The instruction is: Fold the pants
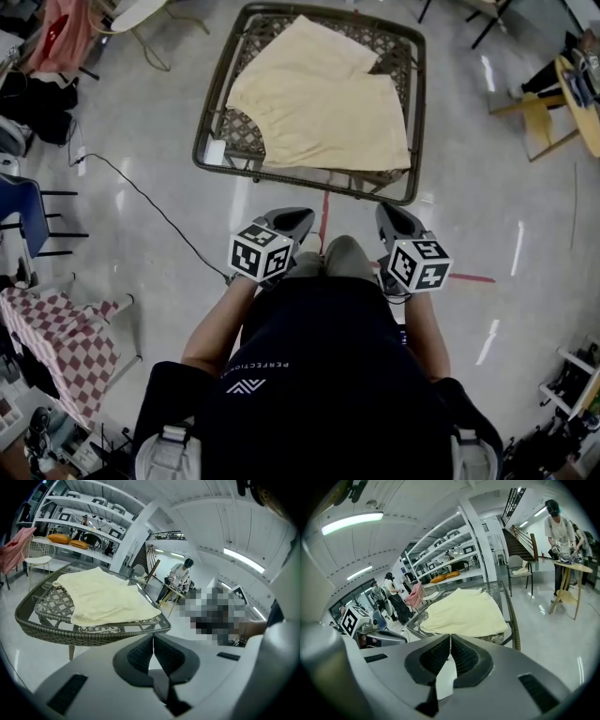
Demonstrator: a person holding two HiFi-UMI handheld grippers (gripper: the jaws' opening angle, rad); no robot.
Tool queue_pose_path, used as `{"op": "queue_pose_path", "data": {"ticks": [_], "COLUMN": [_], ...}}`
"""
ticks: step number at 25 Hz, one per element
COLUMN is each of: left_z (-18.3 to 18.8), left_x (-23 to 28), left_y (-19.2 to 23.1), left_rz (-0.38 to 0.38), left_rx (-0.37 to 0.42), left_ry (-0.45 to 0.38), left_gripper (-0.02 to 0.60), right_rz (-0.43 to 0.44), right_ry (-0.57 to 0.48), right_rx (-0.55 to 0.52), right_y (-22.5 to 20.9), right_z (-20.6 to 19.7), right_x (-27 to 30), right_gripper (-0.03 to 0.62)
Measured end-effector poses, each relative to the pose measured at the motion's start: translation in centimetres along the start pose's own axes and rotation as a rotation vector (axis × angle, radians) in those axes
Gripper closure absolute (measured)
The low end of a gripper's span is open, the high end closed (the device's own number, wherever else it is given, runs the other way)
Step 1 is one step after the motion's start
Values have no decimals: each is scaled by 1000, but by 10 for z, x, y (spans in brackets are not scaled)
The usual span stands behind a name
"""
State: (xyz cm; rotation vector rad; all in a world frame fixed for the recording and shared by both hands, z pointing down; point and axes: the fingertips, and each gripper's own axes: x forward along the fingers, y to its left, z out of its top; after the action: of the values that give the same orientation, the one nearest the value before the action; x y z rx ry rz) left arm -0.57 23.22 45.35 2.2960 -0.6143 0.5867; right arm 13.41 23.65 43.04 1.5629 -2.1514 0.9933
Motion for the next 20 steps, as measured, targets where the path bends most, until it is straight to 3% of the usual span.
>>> {"op": "queue_pose_path", "data": {"ticks": [6,11,18,19,20], "left_z": [15,38,54,54,53], "left_x": [12,24,46,48,51], "left_y": [26,45,67,69,72], "left_rz": [101,170,225,226,227], "left_rx": [-24,-17,-46,-52,-56], "left_ry": [-30,-45,-3,5,17], "left_gripper": [571,571,569,554,490], "right_rz": [-33,1,28,36,43], "right_ry": [32,60,137,146,155], "right_rx": [-35,-77,-88,-91,-95], "right_y": [-30,-48,-76,-79,-81], "right_z": [16,34,44,44,45], "right_x": [19,44,66,69,73], "right_gripper": [557,556,556,556,556]}}
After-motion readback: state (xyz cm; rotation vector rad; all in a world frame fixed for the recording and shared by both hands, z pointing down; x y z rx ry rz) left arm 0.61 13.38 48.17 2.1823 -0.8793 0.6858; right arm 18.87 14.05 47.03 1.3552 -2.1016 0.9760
